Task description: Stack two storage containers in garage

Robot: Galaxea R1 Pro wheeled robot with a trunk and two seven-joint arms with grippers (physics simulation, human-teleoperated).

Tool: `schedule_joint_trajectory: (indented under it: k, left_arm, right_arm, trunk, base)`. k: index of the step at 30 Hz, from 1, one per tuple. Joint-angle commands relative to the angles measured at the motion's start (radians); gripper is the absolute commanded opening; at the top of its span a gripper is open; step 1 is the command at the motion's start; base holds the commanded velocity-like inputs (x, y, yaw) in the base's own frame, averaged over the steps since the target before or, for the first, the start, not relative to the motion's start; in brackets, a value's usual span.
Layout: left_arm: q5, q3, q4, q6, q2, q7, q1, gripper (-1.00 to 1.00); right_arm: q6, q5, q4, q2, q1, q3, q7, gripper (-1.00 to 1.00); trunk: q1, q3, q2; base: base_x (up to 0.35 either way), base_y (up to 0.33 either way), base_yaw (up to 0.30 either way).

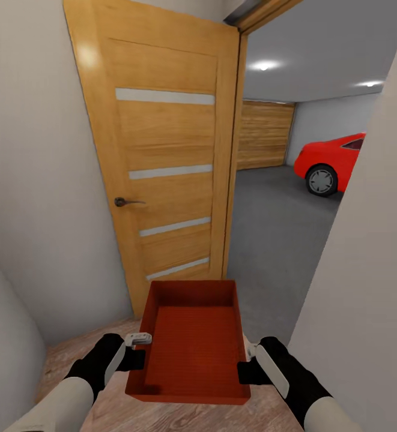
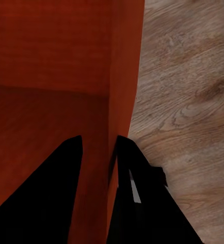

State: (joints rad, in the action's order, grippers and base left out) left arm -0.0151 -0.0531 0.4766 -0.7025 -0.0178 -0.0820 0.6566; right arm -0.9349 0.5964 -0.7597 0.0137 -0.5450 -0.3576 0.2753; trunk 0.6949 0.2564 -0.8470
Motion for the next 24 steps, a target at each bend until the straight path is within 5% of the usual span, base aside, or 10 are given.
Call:
schedule_joint_trajectory:
  k: [1,24]
  left_arm:
    - [-0.017,-0.012,-0.001,-0.005,-0.002,-0.012,0.0,-1.0]
    - [-0.016,-0.013,-0.001,-0.005,-0.002,-0.013,0.0,-1.0]
  right_arm:
    - [0.001,0.009,-0.003,-0.003,-0.001,-0.003,0.003,-1.0]
    - [0.0,0.009,-0.003,-0.003,-0.001,-0.003,0.004,-1.0]
  trunk:
    - [0.0,0.001,-0.001]
    - [0.0,0.001,-0.001]
  base:
    - [0.227,0.188,-0.001]
    - [0.222,0.183,0.0]
